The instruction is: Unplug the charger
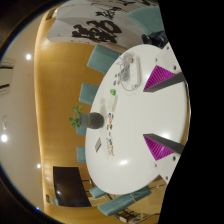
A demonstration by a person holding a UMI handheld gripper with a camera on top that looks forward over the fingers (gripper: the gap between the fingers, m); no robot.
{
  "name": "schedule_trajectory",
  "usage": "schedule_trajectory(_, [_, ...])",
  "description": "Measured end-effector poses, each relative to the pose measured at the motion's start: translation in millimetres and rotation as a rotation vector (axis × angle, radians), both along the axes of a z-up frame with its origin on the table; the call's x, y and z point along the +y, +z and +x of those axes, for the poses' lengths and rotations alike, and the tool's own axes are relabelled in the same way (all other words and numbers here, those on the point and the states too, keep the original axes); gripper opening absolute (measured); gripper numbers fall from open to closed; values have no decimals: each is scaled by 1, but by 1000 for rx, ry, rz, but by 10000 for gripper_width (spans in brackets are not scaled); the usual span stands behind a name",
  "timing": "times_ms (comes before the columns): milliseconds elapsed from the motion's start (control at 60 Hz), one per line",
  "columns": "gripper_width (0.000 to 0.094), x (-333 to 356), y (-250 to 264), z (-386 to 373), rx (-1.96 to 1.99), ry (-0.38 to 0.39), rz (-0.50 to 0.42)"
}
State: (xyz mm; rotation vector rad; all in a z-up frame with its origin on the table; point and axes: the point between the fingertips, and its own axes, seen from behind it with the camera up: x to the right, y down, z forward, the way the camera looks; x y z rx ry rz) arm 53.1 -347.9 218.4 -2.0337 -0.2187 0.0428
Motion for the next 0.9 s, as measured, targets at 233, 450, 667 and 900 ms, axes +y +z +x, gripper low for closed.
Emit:
schedule_trajectory(233, [868, 5, -25, 42, -9, -15, -64])
schedule_trajectory(450, [865, 39, -85, 146, -2, -76, -133])
schedule_trajectory(667, [876, 136, -117, 278, -9, -144, -135])
schedule_trajectory(900, [856, 294, -135, 343, 31, -145, -53])
